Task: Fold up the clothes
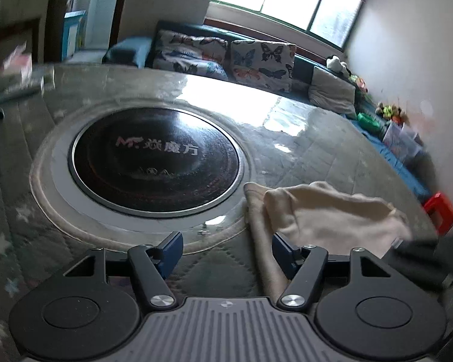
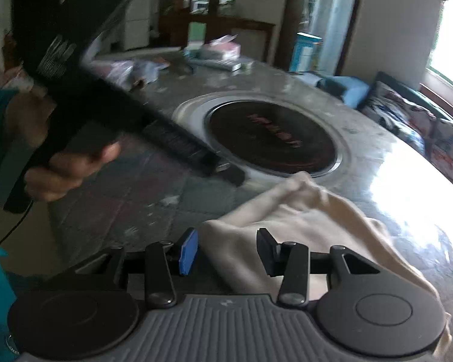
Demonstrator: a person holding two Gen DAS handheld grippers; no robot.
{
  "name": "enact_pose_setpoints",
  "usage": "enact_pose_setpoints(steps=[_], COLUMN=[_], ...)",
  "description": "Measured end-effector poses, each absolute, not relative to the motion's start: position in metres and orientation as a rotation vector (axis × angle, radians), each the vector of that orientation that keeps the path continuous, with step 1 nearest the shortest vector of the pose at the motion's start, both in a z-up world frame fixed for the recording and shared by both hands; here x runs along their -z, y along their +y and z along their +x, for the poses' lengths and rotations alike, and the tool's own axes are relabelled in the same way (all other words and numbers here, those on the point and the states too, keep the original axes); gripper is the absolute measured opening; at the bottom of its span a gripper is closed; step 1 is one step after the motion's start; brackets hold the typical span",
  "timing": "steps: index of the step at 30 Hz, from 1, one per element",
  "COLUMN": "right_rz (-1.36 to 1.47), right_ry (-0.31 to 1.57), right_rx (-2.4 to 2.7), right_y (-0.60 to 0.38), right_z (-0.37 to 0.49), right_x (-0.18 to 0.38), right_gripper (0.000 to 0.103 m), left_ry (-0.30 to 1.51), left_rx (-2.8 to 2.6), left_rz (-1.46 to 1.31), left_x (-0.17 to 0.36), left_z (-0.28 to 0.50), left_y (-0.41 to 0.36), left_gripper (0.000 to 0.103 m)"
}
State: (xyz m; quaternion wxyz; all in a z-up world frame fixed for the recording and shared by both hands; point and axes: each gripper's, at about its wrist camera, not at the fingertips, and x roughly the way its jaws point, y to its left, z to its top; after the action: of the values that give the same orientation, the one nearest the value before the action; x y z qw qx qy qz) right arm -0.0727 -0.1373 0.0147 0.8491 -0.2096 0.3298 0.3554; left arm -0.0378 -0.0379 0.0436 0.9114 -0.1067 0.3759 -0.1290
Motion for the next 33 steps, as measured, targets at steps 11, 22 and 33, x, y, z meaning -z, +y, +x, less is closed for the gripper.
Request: enact_pose_setpoints(steps=[11, 22, 33], right_rz=[-0.444, -0.18, -0.13], right_ry=[0.702, 0.678, 0.678], right_rx=[-0.705, -0.715, -0.733], right_y=[-0.134, -0.178, -0.194], right_z=[-0.068, -0.056, -0.066], right_x=[-0.008, -0.039, -0.036], right_gripper=[0.014, 0.008, 0.008], left_ry=[0.873, 0.946, 0.996], left_rx=[0.275, 0.294, 0.32], left_rz=[-0.42, -0.612, -0.707], left_x=[-0.035, -0.028, -0.015], left_z=[-0.023, -0.008, 0.0], left_y=[-0.044, -0.055, -0.071], left_gripper=[0.07, 0.07, 0.017])
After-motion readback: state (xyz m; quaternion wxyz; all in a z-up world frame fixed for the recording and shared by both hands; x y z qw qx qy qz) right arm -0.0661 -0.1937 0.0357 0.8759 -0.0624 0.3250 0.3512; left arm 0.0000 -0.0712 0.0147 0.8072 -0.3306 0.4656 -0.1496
